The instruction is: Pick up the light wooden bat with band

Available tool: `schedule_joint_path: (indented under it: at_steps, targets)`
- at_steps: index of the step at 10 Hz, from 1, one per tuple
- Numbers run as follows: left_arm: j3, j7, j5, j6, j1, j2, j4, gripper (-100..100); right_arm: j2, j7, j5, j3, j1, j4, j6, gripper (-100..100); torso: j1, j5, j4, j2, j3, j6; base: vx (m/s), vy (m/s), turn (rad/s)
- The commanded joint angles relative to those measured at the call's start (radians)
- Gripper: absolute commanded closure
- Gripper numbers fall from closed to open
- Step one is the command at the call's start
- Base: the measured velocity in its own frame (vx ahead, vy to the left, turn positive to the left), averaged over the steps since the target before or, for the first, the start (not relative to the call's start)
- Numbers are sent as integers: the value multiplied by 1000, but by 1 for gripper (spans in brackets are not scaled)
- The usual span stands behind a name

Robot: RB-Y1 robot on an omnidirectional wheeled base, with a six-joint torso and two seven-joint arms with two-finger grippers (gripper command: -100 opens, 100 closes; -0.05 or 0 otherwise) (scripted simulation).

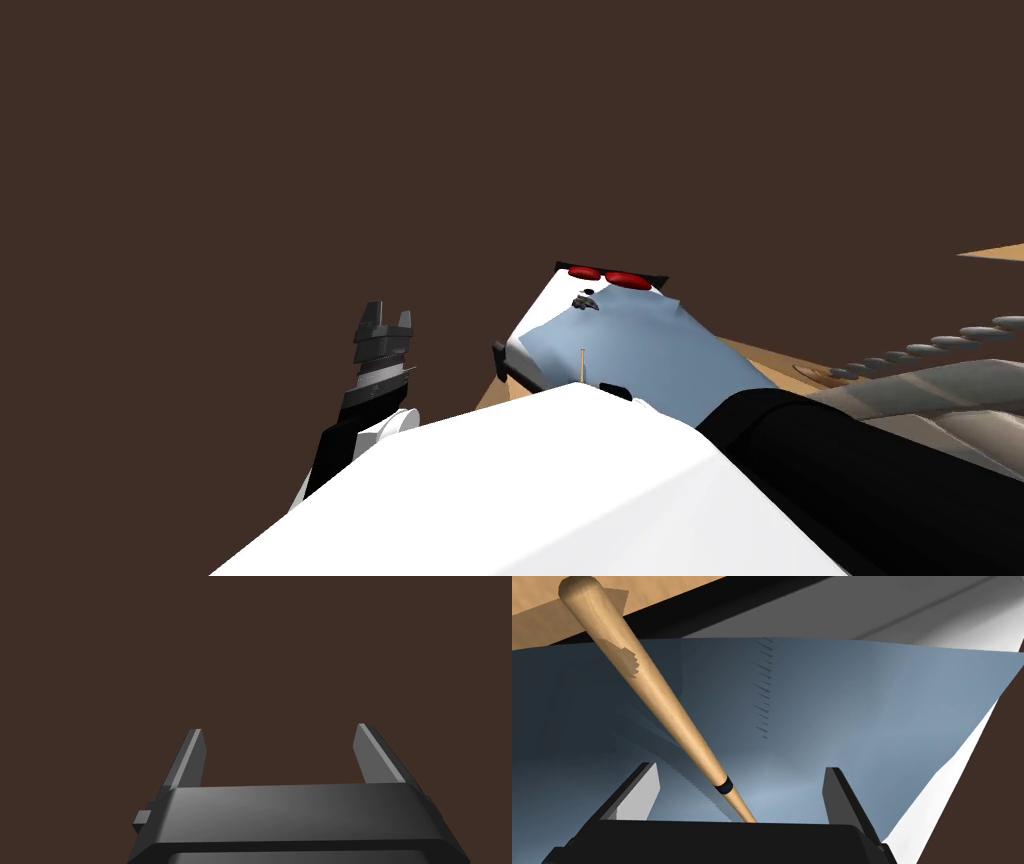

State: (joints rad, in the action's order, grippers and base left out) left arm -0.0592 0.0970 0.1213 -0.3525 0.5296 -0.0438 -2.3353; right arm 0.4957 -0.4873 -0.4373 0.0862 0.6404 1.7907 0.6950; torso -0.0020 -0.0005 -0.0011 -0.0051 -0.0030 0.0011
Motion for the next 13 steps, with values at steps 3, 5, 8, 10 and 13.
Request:
schedule_joint_path:
  at_steps: [3,5,8,10,13]
  targets:
    - [0,0,0,0,0,0,0,0,27,-20,-17,24,16,-25,84,-100,-1,0,0,-2,-1,-1,63,-59,230]
    - [0,0,0,0,0,0,0,0,39,-28,-24,35,19,-38,118,-100,0,0,0,-1,0,0,48,-50,166]
    - [0,0,0,0,0,0,0,0,61,-43,-37,55,27,-60,178,-100,-1,0,0,-1,-1,0,52,-54,192]
    - [0,0,0,0,0,0,0,0,79,-55,-48,70,33,-77,228,-100,1,0,0,-1,0,0,51,-42,222]
    - [0,0,0,0,0,0,0,0,105,-69,-61,87,41,-97,286,-100,0,0,0,-1,0,0,45,-59,175]
